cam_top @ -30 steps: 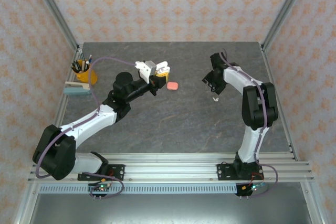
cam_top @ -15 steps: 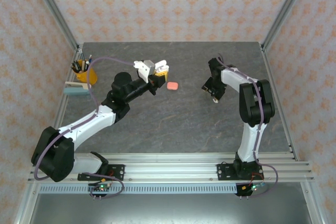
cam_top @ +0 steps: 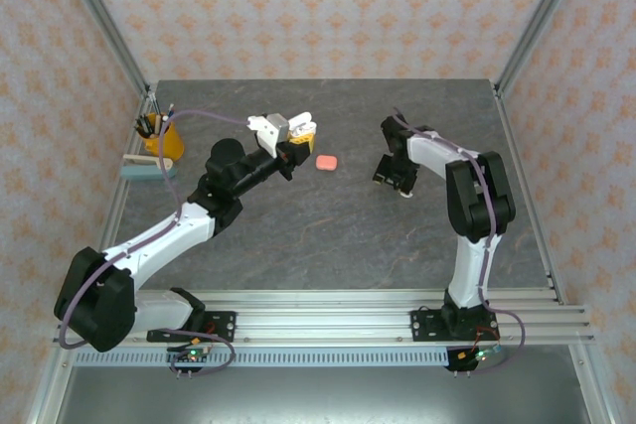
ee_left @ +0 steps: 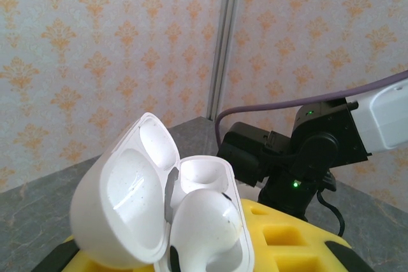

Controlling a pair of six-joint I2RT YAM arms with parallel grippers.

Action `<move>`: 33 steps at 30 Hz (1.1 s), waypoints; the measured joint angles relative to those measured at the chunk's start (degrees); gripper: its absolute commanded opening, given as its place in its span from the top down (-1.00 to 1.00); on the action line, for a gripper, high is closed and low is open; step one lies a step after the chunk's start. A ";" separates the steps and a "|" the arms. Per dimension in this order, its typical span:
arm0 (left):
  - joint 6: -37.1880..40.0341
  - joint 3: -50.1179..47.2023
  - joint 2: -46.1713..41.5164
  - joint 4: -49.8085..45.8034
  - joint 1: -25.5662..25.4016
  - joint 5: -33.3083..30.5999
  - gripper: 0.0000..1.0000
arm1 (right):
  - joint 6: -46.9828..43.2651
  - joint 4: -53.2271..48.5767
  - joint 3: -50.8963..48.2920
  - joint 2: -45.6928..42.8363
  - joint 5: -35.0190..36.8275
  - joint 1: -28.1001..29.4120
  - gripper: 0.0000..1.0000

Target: Insert wireless bluetooth earbuds into charging case

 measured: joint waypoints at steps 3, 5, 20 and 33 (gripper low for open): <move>-0.02 0.00 -0.04 0.00 0.00 -0.11 1.00 | -1.31 -0.17 -2.73 -2.03 -1.40 1.16 -0.14; -0.02 0.00 -0.07 -0.02 0.00 -0.11 1.00 | -1.55 -0.92 -5.11 -3.98 -3.04 1.73 -0.14; -0.04 0.70 0.98 -0.17 0.00 -0.94 1.00 | 29.68 -7.80 -9.16 -22.05 9.09 0.63 -0.31; -0.94 5.75 7.39 0.02 0.00 -0.87 1.00 | 48.61 -10.73 1.55 -5.16 7.52 -3.32 -0.27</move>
